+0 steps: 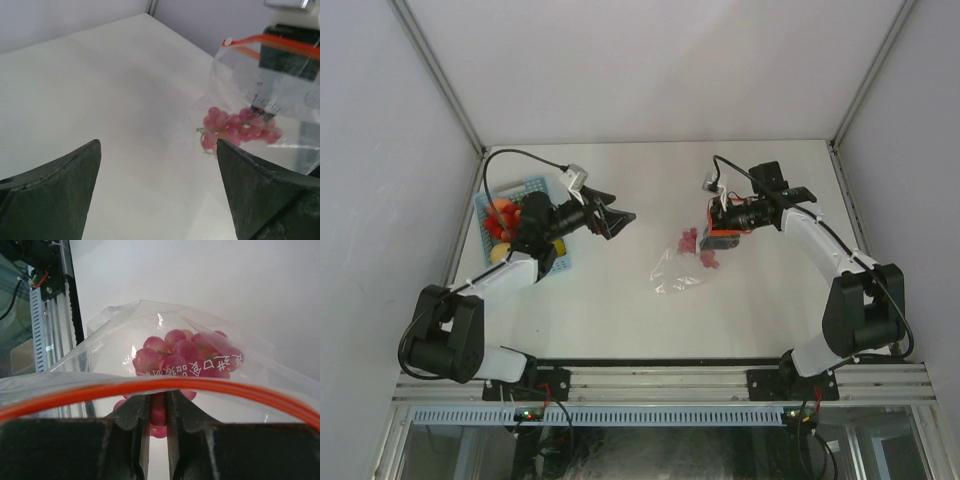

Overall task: Open the zip-top bag and remove the fake food
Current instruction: Pick up the fake fruit from the zipper food storage bag.

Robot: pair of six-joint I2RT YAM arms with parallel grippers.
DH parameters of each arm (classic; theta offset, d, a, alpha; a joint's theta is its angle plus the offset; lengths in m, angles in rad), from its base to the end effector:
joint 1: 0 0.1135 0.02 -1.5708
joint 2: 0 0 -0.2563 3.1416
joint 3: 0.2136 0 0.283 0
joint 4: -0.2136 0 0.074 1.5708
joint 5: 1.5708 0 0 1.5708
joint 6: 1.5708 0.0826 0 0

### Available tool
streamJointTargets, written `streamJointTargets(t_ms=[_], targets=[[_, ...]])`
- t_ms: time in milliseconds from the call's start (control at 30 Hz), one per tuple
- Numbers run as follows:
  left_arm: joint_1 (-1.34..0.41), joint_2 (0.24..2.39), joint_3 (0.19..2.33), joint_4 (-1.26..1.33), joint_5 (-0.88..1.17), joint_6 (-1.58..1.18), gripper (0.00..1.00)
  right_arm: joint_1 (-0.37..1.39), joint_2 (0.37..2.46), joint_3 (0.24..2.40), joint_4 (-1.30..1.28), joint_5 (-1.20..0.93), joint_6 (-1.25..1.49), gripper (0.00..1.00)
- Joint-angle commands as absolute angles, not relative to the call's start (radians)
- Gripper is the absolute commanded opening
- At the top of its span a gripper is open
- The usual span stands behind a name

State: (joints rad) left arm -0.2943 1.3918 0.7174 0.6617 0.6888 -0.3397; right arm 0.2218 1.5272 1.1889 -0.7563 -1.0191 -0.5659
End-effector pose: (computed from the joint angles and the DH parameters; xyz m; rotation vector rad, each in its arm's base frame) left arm 0.3347 -0.1563 0.2381 0.5246 1.5954 -1.0268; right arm 0.3195 0.1442 0.2301 -1.1554 1.9781 1.1553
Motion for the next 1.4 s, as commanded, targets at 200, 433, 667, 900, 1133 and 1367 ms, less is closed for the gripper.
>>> streamJointTargets(t_ms=[200,433,667,900,1133,1367], targets=[[-0.404,1.286,0.692,0.483,0.686,0.209,1.0,0.204,1.496,1.29,-0.749,-1.12,-0.494,0.0],[-0.52,1.349,0.706,0.487,0.724,0.243,1.0,0.204,1.493,1.293,-0.738,-1.12,-0.475,0.0],[-0.547,1.405,0.716,0.64,0.843,0.02,0.99,0.204,1.491,1.29,-0.733,-1.071,-0.479,0.0],[-0.549,1.44,0.697,0.708,0.866,-0.139,0.96,0.213,1.492,1.283,-0.715,-1.018,-0.469,0.0],[-0.564,1.51,0.774,0.622,0.863,-0.212,0.83,0.22,1.49,1.281,-0.701,-1.021,-0.453,0.0],[-0.583,1.621,0.821,0.597,0.916,-0.229,0.49,0.224,1.492,1.281,-0.693,-1.001,-0.443,0.0]])
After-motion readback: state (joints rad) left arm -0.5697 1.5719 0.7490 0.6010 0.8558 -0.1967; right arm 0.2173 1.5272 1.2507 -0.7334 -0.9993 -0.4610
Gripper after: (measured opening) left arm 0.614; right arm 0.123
